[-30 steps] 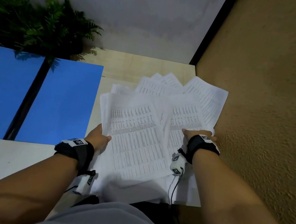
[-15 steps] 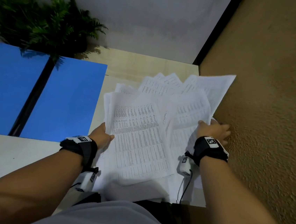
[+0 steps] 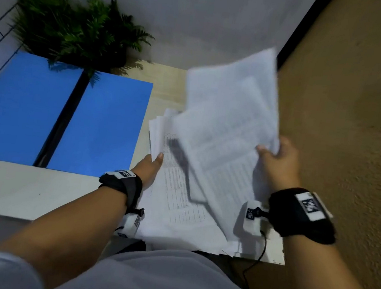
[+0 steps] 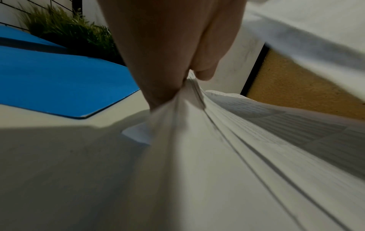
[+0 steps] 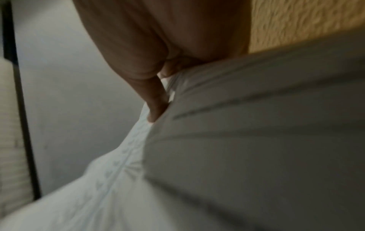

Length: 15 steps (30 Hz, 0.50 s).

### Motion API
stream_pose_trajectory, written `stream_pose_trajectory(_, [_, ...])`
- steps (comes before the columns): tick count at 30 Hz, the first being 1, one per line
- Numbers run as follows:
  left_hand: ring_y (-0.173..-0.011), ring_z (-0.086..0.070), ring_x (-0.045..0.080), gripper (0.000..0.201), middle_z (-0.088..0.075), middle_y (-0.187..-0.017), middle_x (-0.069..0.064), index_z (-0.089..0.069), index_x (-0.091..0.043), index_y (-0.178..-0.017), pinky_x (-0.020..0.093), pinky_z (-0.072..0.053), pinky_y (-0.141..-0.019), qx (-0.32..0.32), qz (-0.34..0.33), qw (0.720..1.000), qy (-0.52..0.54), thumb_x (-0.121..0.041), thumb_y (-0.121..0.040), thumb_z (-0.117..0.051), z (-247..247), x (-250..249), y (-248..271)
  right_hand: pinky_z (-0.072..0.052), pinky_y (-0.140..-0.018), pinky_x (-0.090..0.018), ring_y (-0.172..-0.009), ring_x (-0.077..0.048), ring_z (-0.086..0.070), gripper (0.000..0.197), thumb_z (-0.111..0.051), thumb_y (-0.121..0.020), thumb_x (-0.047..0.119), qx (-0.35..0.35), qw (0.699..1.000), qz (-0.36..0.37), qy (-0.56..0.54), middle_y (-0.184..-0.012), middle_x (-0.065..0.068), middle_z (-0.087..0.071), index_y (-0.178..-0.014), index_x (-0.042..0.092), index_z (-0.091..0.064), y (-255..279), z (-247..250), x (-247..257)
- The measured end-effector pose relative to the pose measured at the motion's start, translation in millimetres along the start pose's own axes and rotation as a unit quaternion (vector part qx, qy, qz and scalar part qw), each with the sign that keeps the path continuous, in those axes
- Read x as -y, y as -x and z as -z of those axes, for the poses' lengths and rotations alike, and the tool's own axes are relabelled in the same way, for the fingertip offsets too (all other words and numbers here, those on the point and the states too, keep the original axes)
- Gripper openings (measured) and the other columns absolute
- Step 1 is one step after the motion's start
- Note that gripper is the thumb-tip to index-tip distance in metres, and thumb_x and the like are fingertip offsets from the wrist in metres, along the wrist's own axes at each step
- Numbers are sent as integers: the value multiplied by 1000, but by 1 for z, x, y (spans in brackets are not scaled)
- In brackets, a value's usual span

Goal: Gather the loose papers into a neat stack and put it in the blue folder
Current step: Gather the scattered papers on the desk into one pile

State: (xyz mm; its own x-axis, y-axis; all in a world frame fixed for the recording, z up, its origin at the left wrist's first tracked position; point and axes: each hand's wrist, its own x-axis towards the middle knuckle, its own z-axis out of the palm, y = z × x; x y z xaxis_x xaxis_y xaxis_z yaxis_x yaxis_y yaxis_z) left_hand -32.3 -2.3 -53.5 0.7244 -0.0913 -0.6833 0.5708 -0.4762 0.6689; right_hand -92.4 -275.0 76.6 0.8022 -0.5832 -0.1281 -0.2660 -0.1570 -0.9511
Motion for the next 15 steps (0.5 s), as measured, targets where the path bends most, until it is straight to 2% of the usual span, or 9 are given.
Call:
stream_pose_trajectory(2, [-143, -35, 28, 77, -34, -155, 2, -22, -17, -154, 42, -29, -117, -2, -9, 1000, 11, -63, -93, -35, -1, 1, -3, -48, -98, -38, -108, -25, -62, 32, -61, -89, 21, 86, 983, -70, 149, -122, -6, -64, -121, 16, -59, 5, -16, -33])
stream_pose_trajectory(3, [-136, -43, 27, 81, -40, -152, -1, -29, -22, -150, 45, -35, -114, 6, -26, 999, 32, -69, -86, -42, -1, 5, -6, -48, -95, -35, -109, -26, -61, 31, -62, -90, 22, 116, 969, -84, 204, -121, -7, -64, -120, 14, -59, 11, -25, -45])
stream_pose_trajectory(5, [-121, -53, 22, 83, -51, -138, -11, -38, -35, -142, 48, -42, -107, 28, -50, 997, 46, -78, -74, -55, -1, 26, -27, -46, -73, -28, -94, -27, -59, 19, -65, -88, 21, 129, 953, -89, 258, -103, -7, -62, -104, 12, -58, 21, -40, -61])
stream_pose_trajectory(6, [-116, -55, 20, 72, -55, -131, -13, -44, -38, -136, 49, -45, -104, 43, -56, 997, 38, -73, -75, -60, -4, 26, -26, -41, -63, -27, -86, -26, -56, 20, -68, -86, 20, 122, 953, -87, 265, -95, -6, -58, -98, 12, -54, 23, -44, -67])
stream_pose_trajectory(8, [-111, -58, 21, 54, -60, -125, -10, -51, -40, -129, 49, -48, -100, 22, -61, 998, 24, -56, -79, -66, -5, 21, -18, -35, -57, -25, -80, -23, -53, 27, -72, -81, 18, 113, 943, -75, 303, -90, -5, -54, -90, 12, -47, 25, -47, -78])
stream_pose_trajectory(11, [-118, -58, 23, 60, -58, -135, -6, -47, -42, -133, 49, -46, -104, 17, -58, 998, 24, -54, -78, -69, -6, 48, -50, -34, -57, -18, -79, -25, -62, 23, -60, -82, 3, 102, 932, -81, 337, -76, -5, -56, -72, 12, -42, 18, -37, -82])
stream_pose_trajectory(12, [-124, -54, 24, 64, -55, -139, -7, -43, -42, -137, 49, -42, -108, 26, -65, 997, 13, -50, -80, -71, -5, 40, -37, -34, -59, -18, -79, -24, -62, 24, -54, -84, 0, 73, 937, -90, 329, -74, -4, -57, -69, 12, -40, 13, -32, -82])
stream_pose_trajectory(14, [-133, -46, 24, 61, -49, -143, -5, -37, -28, -147, 43, -35, -113, 15, -67, 997, 18, -24, -93, -64, -3, 20, -12, -36, -64, -20, -80, -22, -58, 26, -46, -89, -3, -8, 950, -99, 296, -80, -5, -61, -68, 11, -38, 5, -24, -79])
stream_pose_trajectory(15, [-135, -45, 27, 58, -48, -146, 2, -35, -20, -149, 41, -35, -112, 2, -62, 998, 12, -13, -96, -57, -3, 12, -1, -38, -68, -22, -80, -22, -55, 26, -43, -90, -3, -39, 955, -104, 275, -86, -9, -62, -69, 11, -38, 1, -22, -80])
